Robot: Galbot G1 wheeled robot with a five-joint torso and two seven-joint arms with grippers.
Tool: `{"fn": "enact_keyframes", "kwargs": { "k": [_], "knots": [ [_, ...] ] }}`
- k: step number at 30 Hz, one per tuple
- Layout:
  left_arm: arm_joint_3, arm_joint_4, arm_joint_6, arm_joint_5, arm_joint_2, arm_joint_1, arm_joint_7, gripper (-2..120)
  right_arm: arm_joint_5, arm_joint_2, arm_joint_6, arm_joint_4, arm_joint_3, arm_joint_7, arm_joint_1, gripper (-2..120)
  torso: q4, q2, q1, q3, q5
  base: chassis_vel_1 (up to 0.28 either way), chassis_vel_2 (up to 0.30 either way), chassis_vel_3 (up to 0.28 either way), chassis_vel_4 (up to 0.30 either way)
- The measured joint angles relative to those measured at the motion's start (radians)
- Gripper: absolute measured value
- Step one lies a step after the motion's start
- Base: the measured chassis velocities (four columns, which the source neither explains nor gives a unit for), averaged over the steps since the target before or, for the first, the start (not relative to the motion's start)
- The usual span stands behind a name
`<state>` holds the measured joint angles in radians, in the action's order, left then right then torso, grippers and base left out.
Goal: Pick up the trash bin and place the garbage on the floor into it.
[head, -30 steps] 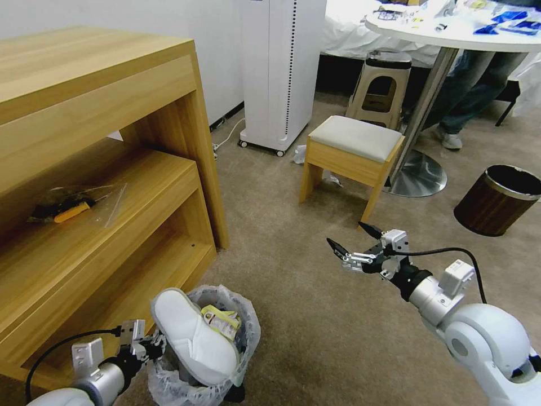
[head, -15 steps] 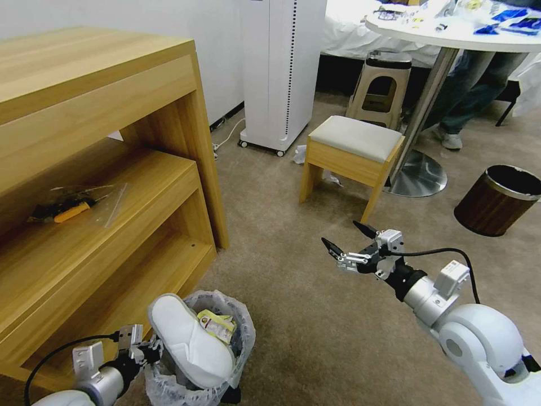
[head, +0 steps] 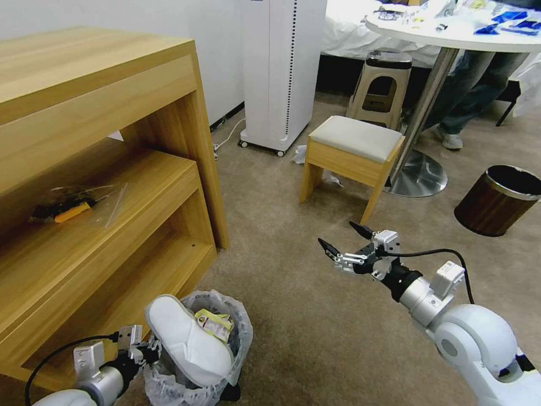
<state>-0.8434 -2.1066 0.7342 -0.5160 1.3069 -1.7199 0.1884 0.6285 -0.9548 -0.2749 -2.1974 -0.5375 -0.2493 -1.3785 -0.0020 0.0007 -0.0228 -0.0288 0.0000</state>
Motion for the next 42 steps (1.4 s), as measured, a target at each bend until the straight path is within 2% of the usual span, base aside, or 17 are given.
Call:
{"fn": "enact_keyframes", "kwargs": {
  "k": [4,5,8,9,11,13,15,17,19,20,23,25,26,30,38,42],
  "knots": [
    [0.000,0.001,0.000,0.005,0.000,0.000,0.010,23,0.000,0.000,0.002,0.002,0.006,0.000,0.000,100,0.0000,0.000,0.000,0.000,0.0002,0.000,0.000,0.000,0.000],
    [0.000,0.001,0.000,0.005,0.000,0.000,0.010,23,0.000,0.000,0.002,0.002,0.006,0.000,0.000,100,0.0000,0.000,0.000,0.000,0.0002,0.000,0.000,0.000,0.000],
    [-0.003,0.000,0.000,0.008,0.000,-0.002,0.021,38,-0.004,-0.001,0.004,0.005,0.017,0.000,0.001,100,0.0001,0.000,0.000,0.000,0.0002,0.000,0.000,0.000,0.000],
    [-0.003,0.000,0.000,0.008,0.000,-0.002,0.021,38,-0.004,-0.001,0.004,0.005,0.017,0.000,0.001,100,0.0001,0.000,0.000,0.000,0.0002,0.000,0.000,0.000,0.000],
    [-0.004,-0.001,0.000,0.008,-0.001,-0.003,0.028,50,-0.007,-0.002,0.005,0.006,0.023,0.000,0.002,100,0.0000,0.000,0.000,0.000,0.0001,0.000,0.000,0.000,0.000],
    [-0.005,-0.001,0.000,0.008,-0.001,-0.004,0.030,52,-0.008,-0.002,0.005,0.007,0.024,0.000,0.002,100,0.0000,0.000,0.000,0.000,0.0002,0.000,0.000,0.000,0.000],
    [-0.007,-0.003,-0.002,0.009,0.000,-0.007,0.052,63,-0.011,-0.003,0.007,0.008,0.029,0.000,0.002,100,0.0000,0.000,0.000,0.000,0.0002,0.000,0.000,0.000,0.000],
    [-0.008,-0.004,-0.004,0.009,0.000,-0.008,0.058,67,-0.011,-0.003,0.007,0.008,0.030,0.000,0.002,100,0.0000,0.000,0.000,0.000,0.0001,0.000,0.000,0.000,0.000],
    [-0.010,-0.005,-0.013,0.009,0.000,-0.008,0.076,76,-0.012,-0.005,0.007,0.008,0.033,0.001,0.003,100,0.0000,0.000,0.000,0.000,0.0001,0.000,0.000,0.000,0.000],
    [-0.010,-0.005,-0.013,0.009,0.000,-0.008,0.076,76,-0.012,-0.005,0.007,0.008,0.033,0.001,0.003,100,0.0000,0.000,0.000,0.000,0.0001,0.000,0.000,0.000,0.000],
    [-0.015,-0.007,-0.021,0.010,-0.003,-0.006,0.106,91,-0.012,-0.006,0.007,0.009,0.035,0.001,0.003,100,0.0000,0.000,0.000,0.000,0.0003,0.000,0.000,0.000,0.000],
    [-0.016,-0.007,-0.022,0.010,-0.003,-0.006,0.109,93,-0.012,-0.006,0.007,0.009,0.035,0.001,0.003,100,0.0000,0.000,0.000,0.000,0.0003,0.000,0.000,0.000,0.000],
    [-0.021,-0.007,-0.032,0.014,-0.007,-0.003,0.140,99,-0.012,-0.007,0.008,0.011,0.035,0.001,0.004,100,0.0000,0.000,0.000,0.000,0.0003,0.000,0.000,0.000,0.000],
    [-0.030,-0.007,-0.063,0.037,-0.016,-0.002,0.203,100,-0.013,-0.005,0.011,0.014,0.035,0.000,0.005,100,0.0000,0.000,0.000,0.000,0.0003,0.000,0.000,0.000,0.000],
    [-0.035,-0.003,-0.106,0.069,-0.020,-0.003,0.245,100,-0.011,-0.006,0.012,0.035,0.037,-0.008,0.013,100,0.0000,0.000,0.000,0.000,0.0003,0.000,0.000,0.000,0.000],
    [-0.054,-0.003,-0.133,0.070,-0.020,-0.004,0.296,100,-0.010,-0.006,0.015,0.042,0.037,-0.011,0.009,100,0.0000,0.000,0.000,0.000,0.0003,0.000,0.000,0.000,0.000]
  ]
}}
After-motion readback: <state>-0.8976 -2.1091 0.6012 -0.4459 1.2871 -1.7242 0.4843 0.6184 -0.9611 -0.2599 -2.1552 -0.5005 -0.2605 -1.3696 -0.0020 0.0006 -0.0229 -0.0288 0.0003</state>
